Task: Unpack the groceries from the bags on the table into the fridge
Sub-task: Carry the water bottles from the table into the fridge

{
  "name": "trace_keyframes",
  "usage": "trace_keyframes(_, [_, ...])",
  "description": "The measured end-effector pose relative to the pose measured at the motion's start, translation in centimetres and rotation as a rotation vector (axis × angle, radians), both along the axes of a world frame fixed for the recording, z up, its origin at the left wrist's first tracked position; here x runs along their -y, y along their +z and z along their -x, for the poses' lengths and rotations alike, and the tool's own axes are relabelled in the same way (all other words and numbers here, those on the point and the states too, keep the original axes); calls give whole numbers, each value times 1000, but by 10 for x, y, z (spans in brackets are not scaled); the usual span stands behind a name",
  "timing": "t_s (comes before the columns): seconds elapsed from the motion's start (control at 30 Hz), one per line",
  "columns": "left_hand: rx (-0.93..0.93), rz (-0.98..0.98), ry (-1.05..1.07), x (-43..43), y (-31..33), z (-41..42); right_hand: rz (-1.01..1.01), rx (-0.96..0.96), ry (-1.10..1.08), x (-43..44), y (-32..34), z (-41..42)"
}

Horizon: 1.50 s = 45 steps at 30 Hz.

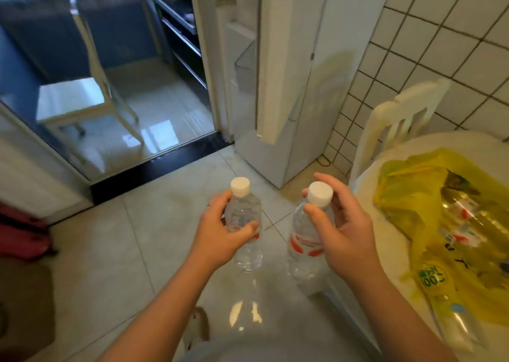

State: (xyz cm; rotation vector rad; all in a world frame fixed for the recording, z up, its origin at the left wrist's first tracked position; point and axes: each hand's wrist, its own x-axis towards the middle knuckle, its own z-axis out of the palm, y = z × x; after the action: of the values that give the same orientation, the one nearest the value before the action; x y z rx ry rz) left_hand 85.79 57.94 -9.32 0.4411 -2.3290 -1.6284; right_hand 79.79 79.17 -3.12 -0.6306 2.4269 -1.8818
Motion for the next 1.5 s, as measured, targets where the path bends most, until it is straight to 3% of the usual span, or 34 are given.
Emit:
trace_keyframes(0.4, [-31,82,110,264,-6,-29,94,-23,122,274,-4,8])
trace_keyframes(0.7, [-114,66,262,385,0,4,111,14,171,411,2,66])
trace_keyframes(1.17, [-160,222,334,518,44,230,178,-18,72,576,26,294])
trace_keyframes(1.5, [-280,218,203,553,70,423,202,-127,-146,592,63,452])
